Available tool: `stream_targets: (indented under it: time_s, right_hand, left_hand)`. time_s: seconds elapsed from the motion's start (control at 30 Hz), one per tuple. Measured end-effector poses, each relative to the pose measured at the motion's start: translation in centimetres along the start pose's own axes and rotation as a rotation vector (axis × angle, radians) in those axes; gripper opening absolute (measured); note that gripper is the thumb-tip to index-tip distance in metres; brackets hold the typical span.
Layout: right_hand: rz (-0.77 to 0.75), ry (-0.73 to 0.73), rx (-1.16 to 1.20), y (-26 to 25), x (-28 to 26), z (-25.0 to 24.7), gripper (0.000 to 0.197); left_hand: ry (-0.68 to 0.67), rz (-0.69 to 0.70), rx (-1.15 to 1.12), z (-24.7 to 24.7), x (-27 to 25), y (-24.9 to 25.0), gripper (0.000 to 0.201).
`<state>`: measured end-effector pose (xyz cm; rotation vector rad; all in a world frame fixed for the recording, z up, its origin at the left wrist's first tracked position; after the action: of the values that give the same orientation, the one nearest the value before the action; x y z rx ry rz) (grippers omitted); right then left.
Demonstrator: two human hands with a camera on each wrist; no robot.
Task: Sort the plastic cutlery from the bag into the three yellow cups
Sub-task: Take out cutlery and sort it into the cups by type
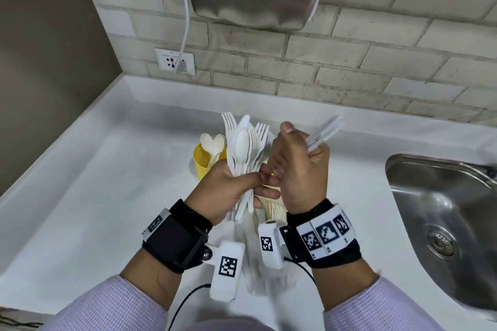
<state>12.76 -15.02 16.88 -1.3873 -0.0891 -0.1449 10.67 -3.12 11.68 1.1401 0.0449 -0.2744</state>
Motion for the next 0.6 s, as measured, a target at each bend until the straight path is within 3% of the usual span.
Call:
stream_targets:
  time_s: [0.07,0.27,0.37,0.6]
  right_hand:
    - [0.066,0.007,0.011,0.9,-0.3,-0.1,0.053]
    - [-0.045,-0.016,0.098,-0.5,1.0,-1.4,0.05]
    - [-0.026,-0.043,0.165,-1.0,1.4,-2.2,0.055]
    - [-0.038,-0.039,0.023,-0.6,-0.1,-2.7,0.05]
  left_hand:
    - [0.006,0.014,0.018,0.1,-0.1,0.1,0.017]
    - [0.063,0.025,0.123,0.0,-0.3,-0.4,0.011]
    - [0.068,0.033,0.099,0.5,-0.6,-0.4,0.015]
    - [0.024,0.092,0.13,2.0,-1.1,-0.1,0.018]
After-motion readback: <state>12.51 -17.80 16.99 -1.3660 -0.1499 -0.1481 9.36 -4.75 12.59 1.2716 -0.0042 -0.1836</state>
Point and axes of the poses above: each hand's wrist, its own x-axis towards the middle knuckle, its own z-axis out of the palm, y = z × x, the point moved 5 cm from there along x, towards the middle knuckle, and after that the axes turned 12 degrees about -x, right-handed, at the moved point
